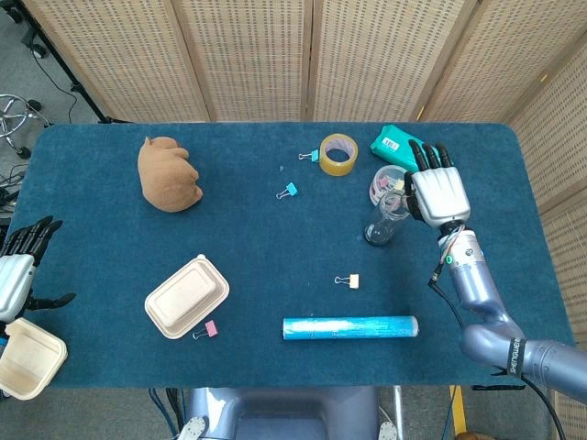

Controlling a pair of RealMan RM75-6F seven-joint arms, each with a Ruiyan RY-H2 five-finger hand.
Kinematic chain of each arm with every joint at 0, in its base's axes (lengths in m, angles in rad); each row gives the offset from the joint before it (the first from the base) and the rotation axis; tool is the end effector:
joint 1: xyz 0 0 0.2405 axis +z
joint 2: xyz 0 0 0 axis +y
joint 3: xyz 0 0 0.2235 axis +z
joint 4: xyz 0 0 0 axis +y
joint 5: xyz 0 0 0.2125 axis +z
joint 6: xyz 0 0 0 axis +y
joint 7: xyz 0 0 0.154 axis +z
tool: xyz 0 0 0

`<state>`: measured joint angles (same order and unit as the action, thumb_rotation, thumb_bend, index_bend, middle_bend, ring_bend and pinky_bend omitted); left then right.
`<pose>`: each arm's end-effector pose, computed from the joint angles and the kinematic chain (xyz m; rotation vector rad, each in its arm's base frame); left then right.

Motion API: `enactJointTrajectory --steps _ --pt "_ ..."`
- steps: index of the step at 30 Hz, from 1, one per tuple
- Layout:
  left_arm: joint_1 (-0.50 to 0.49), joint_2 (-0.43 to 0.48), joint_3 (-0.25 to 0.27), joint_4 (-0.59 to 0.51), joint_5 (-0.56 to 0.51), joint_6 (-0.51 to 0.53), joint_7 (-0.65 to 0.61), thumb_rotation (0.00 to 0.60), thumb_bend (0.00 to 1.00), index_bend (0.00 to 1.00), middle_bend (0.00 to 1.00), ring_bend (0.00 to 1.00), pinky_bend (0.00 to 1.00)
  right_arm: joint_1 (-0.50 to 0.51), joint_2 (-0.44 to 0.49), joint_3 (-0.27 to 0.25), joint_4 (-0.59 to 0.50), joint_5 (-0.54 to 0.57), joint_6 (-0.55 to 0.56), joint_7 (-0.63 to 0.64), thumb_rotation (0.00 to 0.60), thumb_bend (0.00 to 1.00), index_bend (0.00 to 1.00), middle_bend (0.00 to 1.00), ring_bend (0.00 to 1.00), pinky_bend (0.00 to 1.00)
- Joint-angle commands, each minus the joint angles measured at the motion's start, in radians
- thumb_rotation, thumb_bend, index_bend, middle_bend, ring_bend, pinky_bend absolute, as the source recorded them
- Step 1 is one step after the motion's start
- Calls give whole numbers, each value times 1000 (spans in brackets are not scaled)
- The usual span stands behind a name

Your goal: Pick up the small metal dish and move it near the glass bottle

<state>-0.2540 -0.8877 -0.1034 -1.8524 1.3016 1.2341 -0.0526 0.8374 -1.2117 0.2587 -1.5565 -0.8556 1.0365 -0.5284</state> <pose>-0.2503 0.2371 0.1666 -1.4167 -1.0866 -0.8848 -0.1301 -0.3996 0.1129 1.5960 -0.6690 0.7892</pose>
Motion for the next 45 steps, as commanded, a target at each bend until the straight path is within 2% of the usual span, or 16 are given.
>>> enactJointTrajectory --steps 1,22,24,26,28,30,31,38,45 --pt "0 -1 1 -1 1 1 2 600 0 0 0 0 0 4 -7 1 2 2 -1 -3 600 639 676 0 0 0" --pt "7 14 1 3 7 4 -37 600 0 0 0 0 0 47 -66 1 7 49 4 -74 600 638 673 0 0 0" --pt "7 15 1 4 7 4 -39 600 0 0 0 0 0 47 -67 0 7 49 3 -73 600 639 626 0 0 0" --pt "6 15 0 5 7 3 -42 600 0 0 0 0 0 45 -63 -4 2 41 -3 -67 600 639 522 0 0 0" --pt "6 16 0 6 6 2 -43 600 0 0 0 0 0 44 -56 -8 -3 35 -14 -61 600 639 356 0 0 0" --pt "6 16 0 6 6 1 -43 600 0 0 0 0 0 43 -52 -11 -4 32 -18 -57 600 638 247 0 0 0" --pt "6 16 0 5 6 1 -44 600 0 0 0 0 0 42 -50 -12 -4 32 -21 -55 600 639 224 0 0 0" --pt "6 17 1 4 8 1 -44 600 0 0 0 0 0 36 -32 -10 -16 29 -16 -43 600 639 203 0 0 0" --pt "6 19 1 5 8 0 -49 600 0 0 0 0 0 23 9 5 -63 10 3 -16 600 638 246 0 0 0"
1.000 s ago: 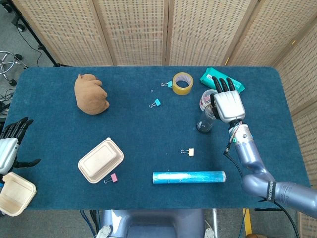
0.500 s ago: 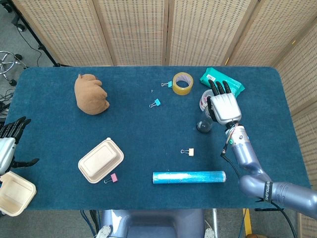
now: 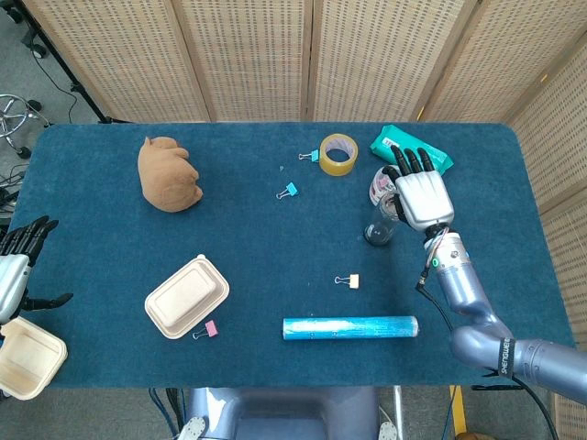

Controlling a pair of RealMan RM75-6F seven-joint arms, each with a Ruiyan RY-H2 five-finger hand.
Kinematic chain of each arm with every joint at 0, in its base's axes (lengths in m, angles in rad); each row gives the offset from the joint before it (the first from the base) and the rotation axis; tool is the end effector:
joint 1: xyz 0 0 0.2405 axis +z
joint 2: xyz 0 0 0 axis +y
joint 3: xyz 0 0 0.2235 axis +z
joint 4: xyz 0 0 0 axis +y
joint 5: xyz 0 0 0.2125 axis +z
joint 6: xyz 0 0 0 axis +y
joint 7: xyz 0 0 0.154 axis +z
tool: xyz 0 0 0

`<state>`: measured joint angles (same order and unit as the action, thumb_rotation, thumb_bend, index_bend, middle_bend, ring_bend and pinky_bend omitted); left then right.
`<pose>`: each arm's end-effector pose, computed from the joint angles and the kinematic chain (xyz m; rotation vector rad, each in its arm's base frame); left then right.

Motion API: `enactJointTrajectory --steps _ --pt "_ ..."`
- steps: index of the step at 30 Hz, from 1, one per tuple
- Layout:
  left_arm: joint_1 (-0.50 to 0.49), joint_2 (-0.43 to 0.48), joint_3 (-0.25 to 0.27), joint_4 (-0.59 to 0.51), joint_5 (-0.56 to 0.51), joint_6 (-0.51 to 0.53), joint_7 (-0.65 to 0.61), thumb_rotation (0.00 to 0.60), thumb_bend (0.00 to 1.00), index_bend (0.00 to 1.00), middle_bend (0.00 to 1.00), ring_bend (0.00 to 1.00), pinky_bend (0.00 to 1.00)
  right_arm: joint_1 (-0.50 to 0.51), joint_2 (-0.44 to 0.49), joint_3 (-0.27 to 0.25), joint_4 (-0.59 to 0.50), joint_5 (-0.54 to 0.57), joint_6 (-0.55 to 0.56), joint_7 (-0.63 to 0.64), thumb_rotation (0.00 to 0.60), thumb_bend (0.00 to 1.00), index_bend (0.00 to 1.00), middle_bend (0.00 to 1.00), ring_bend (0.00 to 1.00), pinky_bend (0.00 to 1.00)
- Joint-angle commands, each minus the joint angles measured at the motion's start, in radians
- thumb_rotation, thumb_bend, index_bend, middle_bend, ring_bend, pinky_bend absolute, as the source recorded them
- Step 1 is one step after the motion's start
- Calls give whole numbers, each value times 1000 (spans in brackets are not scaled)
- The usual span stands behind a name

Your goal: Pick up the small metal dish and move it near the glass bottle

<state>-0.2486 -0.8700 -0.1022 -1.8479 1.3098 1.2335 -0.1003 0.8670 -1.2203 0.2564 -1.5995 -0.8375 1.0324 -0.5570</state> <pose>-0.2529 0.2361 0.1719 -1.4025 -1.1056 -0.9016 -0.1129 -0.3950 0.1011 1.6426 -0.6751 0.8049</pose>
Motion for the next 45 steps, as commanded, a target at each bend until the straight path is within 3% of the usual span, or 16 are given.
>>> enactJointTrajectory --steps 1,6,14,35,45 --pt "1 1 0 0 0 1 -3 600 0 0 0 0 0 -9 26 9 -30 -10 8 17 600 638 253 0 0 0" --pt "3 6 -1 3 1 2 -18 600 0 0 0 0 0 -50 111 18 -130 -5 -1 83 600 638 333 0 0 0" --pt "7 11 1 4 12 6 -33 600 0 0 0 0 0 -116 197 -36 -197 -55 -63 181 600 639 363 0 0 0" --pt "4 6 1 -1 5 3 -18 600 0 0 0 0 0 -113 168 -44 -137 -98 -106 249 600 654 295 0 0 0" --pt "4 8 0 2 4 0 -27 600 0 0 0 0 0 -92 143 -47 -98 -57 -118 223 600 656 338 0 0 0"
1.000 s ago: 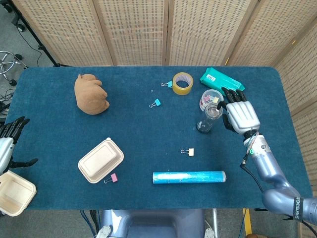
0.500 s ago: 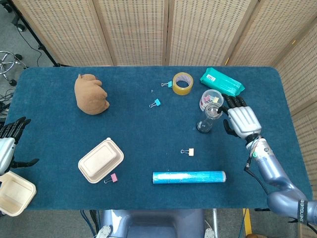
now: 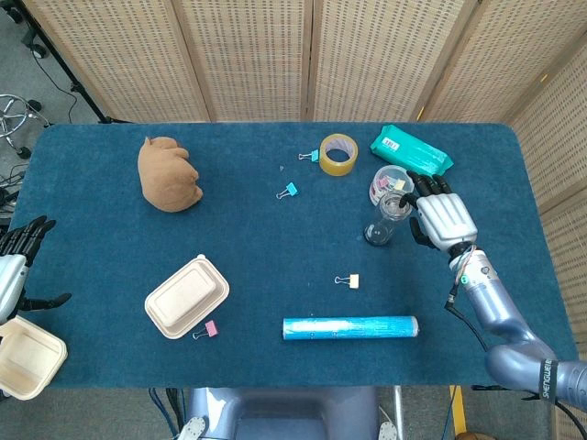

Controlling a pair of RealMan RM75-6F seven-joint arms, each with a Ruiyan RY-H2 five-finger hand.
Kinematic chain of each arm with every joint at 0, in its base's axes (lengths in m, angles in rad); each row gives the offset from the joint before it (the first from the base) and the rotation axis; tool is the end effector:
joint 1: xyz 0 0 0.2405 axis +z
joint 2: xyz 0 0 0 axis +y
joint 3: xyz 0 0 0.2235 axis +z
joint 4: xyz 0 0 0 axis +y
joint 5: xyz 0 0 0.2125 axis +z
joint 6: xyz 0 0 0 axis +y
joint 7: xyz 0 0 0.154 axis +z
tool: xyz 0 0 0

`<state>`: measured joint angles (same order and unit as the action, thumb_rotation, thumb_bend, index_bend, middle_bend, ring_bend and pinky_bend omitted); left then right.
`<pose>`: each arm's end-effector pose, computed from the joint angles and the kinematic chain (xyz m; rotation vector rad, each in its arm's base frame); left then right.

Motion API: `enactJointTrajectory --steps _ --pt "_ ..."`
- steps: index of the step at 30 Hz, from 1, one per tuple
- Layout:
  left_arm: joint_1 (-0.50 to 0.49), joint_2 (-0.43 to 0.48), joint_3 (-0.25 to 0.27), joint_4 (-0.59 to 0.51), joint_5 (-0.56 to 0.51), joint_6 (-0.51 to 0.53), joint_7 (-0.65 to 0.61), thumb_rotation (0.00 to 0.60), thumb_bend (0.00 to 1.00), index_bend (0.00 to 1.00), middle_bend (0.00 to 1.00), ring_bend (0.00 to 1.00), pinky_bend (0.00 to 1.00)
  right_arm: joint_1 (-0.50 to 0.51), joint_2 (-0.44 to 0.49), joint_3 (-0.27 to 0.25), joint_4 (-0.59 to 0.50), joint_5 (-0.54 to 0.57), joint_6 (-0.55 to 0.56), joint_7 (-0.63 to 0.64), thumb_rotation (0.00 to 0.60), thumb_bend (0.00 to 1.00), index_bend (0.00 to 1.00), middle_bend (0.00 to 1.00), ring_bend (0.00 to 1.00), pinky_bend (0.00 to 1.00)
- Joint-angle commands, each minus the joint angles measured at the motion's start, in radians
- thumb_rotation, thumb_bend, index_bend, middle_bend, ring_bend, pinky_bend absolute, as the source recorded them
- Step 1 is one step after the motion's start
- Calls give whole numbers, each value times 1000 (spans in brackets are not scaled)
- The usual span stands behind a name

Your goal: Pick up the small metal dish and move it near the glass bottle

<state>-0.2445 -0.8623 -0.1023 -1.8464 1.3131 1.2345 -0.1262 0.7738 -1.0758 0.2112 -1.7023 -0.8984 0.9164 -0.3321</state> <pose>-0.2542 0.2353 0.1744 -1.3918 -1.1181 -0.9130 -0.1490 -0.3682 0.1113 1.6933 -0.8999 0.7980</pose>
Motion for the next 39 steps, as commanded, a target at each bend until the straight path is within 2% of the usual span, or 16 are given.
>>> enactJointTrajectory --steps 1,20,28,34,39 --pt "0 1 0 0 1 -1 -3 600 0 0 0 0 0 2 -5 -5 8 6 -4 -4 600 656 340 0 0 0" --pt "1 3 2 0 5 -1 -8 600 0 0 0 0 0 13 -44 -23 53 33 -18 -17 600 656 360 0 0 0" --pt "1 4 1 0 4 -3 -10 600 0 0 0 0 0 16 -54 -14 65 30 -12 -6 600 656 367 0 0 0" --pt "0 4 1 1 2 -4 -13 600 0 0 0 0 0 12 -37 -5 42 16 7 -1 600 656 366 0 0 0" --pt "1 5 1 1 3 -3 -14 600 0 0 0 0 0 -1 2 5 -18 -12 41 2 600 656 359 0 0 0"
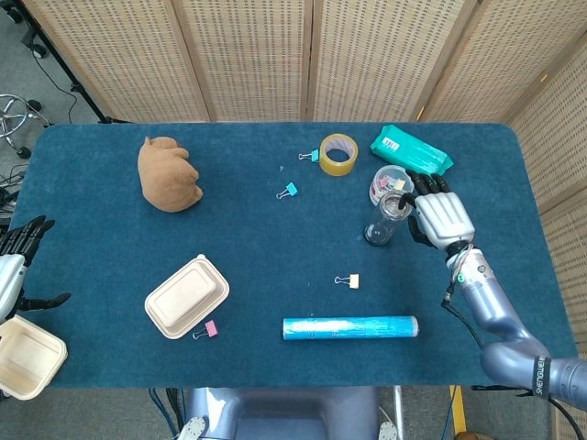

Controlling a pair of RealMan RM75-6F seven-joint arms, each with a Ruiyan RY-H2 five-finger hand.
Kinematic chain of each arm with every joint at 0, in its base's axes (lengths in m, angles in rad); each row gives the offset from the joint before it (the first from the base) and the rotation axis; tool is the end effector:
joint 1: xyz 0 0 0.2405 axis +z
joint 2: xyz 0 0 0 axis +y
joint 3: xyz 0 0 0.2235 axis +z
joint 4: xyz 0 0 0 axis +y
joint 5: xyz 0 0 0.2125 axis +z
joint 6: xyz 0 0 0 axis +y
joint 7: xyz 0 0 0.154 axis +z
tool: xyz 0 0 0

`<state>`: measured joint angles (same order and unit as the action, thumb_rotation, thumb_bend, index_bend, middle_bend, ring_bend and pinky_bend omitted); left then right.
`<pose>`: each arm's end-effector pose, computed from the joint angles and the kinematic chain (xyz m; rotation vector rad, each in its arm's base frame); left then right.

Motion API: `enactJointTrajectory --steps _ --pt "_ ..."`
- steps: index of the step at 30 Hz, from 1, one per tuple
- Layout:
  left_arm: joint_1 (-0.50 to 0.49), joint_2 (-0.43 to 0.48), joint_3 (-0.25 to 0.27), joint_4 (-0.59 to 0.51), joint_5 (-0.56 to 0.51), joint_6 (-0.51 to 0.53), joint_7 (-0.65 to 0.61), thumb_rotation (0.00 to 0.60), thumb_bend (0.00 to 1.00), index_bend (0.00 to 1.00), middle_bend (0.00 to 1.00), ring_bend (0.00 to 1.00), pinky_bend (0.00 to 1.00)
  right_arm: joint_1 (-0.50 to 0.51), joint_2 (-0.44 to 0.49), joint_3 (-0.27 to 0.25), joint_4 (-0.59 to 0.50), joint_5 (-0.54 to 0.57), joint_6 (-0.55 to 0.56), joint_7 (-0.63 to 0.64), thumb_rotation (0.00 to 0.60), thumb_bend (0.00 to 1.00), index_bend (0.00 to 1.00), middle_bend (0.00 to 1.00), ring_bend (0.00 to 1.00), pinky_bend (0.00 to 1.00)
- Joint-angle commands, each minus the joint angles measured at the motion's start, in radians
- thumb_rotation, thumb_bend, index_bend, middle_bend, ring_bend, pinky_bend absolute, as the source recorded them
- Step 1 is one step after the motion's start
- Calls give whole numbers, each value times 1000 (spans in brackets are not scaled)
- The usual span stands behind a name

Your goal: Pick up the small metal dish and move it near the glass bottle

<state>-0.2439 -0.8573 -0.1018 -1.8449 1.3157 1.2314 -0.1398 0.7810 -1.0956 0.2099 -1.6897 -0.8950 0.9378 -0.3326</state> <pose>-0.2549 0.2351 0.1755 -1.3900 -1.1252 -0.9162 -0.1470 -0.3703 0.1093 1.6795 -0.8937 0.8147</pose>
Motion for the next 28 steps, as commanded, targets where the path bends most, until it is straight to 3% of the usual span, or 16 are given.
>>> enactJointTrajectory --steps 1,5,8,9,11,12,13,15,20,28 --pt "1 1 1 0 1 0 -1 600 0 0 0 0 0 -14 35 12 -49 -28 34 6 600 656 355 0 0 0" --pt "3 2 1 1 1 2 -3 600 0 0 0 0 0 -53 75 16 -95 -115 105 32 600 655 297 0 0 0" --pt "6 3 3 1 1 5 -4 600 0 0 0 0 0 -108 91 -7 -91 -239 191 61 600 652 172 0 0 0" --pt "8 3 4 1 1 7 -3 600 0 0 0 0 0 -127 93 -16 -83 -274 221 69 600 602 117 0 0 0" --pt "12 3 7 -1 3 12 -1 600 0 0 0 0 0 -175 92 -41 -59 -347 291 89 600 403 38 0 0 0" --pt "15 3 9 -2 5 15 2 600 0 0 0 0 0 -198 91 -54 -48 -375 320 102 600 225 10 0 0 0" --pt "18 3 11 -4 7 20 6 600 0 0 0 0 0 -226 88 -70 -35 -402 349 123 600 108 0 0 0 0" --pt "25 1 16 -7 12 30 15 600 0 0 0 0 0 -278 82 -104 -13 -443 395 159 600 13 0 0 0 0" --pt "46 -13 27 -8 11 61 56 600 0 0 0 0 0 -415 39 -187 80 -528 519 232 600 0 0 0 0 0" --pt "80 -33 41 -10 20 110 96 600 0 0 0 0 0 -542 -43 -212 179 -531 604 321 600 0 0 0 0 0"
